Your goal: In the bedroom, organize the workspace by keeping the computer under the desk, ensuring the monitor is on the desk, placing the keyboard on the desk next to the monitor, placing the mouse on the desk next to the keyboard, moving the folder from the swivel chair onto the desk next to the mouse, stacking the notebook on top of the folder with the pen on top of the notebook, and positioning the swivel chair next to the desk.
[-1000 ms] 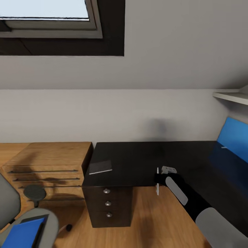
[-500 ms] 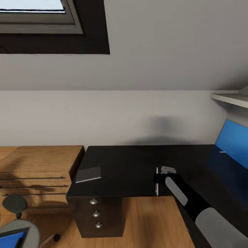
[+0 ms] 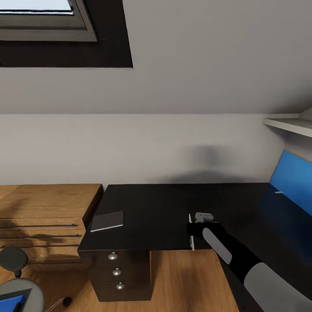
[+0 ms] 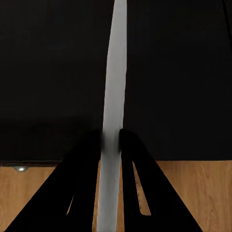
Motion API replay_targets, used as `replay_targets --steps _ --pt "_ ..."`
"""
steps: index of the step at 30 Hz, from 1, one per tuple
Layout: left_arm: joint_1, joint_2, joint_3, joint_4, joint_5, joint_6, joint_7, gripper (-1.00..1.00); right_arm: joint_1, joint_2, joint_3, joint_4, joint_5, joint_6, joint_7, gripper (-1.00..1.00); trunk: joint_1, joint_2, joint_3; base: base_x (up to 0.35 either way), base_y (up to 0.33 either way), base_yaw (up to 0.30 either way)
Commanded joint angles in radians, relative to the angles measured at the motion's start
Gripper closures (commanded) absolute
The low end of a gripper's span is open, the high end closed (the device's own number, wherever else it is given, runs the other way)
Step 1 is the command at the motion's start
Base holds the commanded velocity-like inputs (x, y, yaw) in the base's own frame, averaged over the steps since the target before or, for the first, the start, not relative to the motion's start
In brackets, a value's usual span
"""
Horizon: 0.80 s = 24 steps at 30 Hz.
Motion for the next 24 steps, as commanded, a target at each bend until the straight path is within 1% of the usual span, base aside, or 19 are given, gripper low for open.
replay_targets --steps 1,3,8,19,24 --pt "0.0 0.001 -0.006 0.0 0.011 -0.003 -0.003 -1.0 -0.001 -0.001 0.005 -0.001 -0.012 0.0 0.002 1.0 0.001 -0.001 -0.001 0.17 -0.004 0.0" --pt "0.0 0.001 -0.006 0.0 0.011 -0.003 -0.003 -1.0 -0.001 -0.002 0.005 0.0 -0.012 0.0 0.03 1.0 0.001 -0.001 -0.001 0.224 -0.003 0.0" --pt "0.0 0.002 -0.006 0.0 0.011 -0.003 -0.003 -1.0 -0.001 -0.002 0.006 0.002 -0.011 0.0 0.064 1.0 0.001 -0.001 -0.001 0.286 -0.001 0.0" --pt "0.0 0.002 -0.006 0.0 0.012 -0.003 -0.005 -1.0 -0.001 -0.002 0.007 0.006 -0.011 0.0 0.076 1.0 0.001 -0.001 -0.001 0.322 0.0 0.0" --pt "0.0 0.002 -0.006 0.0 0.012 -0.004 -0.005 -1.0 -0.001 -0.001 0.01 0.04 -0.01 -0.001 0.078 1.0 0.001 -0.001 -0.001 0.275 0.0 0.0"
